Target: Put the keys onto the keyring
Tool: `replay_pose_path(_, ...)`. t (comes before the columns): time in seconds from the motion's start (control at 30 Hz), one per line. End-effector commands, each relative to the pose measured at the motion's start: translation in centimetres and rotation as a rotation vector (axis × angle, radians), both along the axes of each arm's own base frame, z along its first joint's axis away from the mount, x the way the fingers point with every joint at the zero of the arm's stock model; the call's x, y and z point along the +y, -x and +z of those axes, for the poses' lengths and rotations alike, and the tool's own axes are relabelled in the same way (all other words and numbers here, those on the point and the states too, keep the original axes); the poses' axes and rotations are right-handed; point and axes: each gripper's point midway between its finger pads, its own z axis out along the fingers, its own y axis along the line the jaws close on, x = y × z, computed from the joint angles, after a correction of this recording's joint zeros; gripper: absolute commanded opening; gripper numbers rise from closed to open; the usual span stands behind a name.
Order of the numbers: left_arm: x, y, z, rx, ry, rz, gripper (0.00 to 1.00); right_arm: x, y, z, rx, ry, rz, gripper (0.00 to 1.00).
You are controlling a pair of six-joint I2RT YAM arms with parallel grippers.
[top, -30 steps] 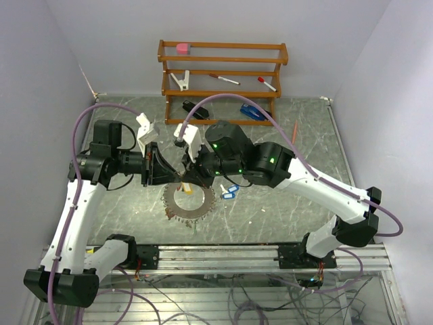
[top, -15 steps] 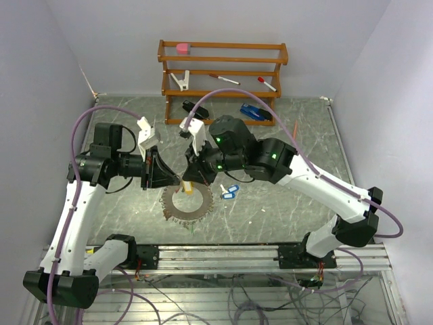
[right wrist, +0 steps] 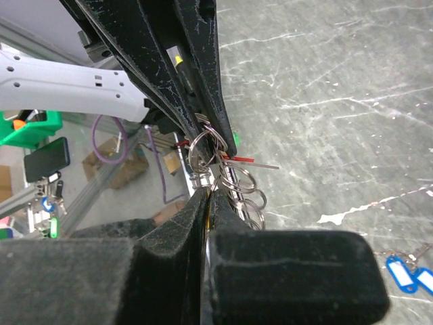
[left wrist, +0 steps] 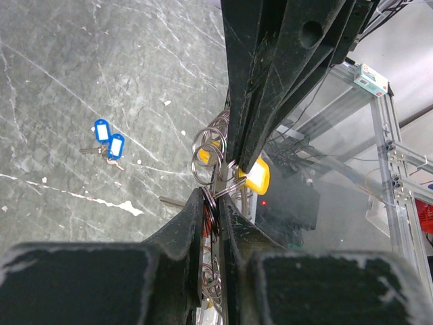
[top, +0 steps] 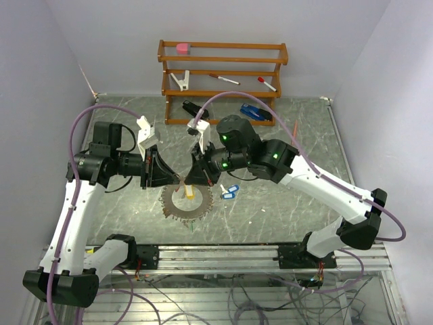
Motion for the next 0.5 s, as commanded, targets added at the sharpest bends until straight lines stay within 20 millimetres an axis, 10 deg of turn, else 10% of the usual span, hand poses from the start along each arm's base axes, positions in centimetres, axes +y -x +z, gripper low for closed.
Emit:
replay_pose_path(0.0,-0.2,0.5,1.7,-0.038,0.039,-0.031,0.07,0.3,0.3,1.7,0.023,-0.081,0.003,0.00)
replay_pose_path(0.47,-0.1,0.5,1.5,-0.046,0.028,-0.028,0.07,0.8,-0.2,3.1,0.015,-0.123,-0.020,0.00)
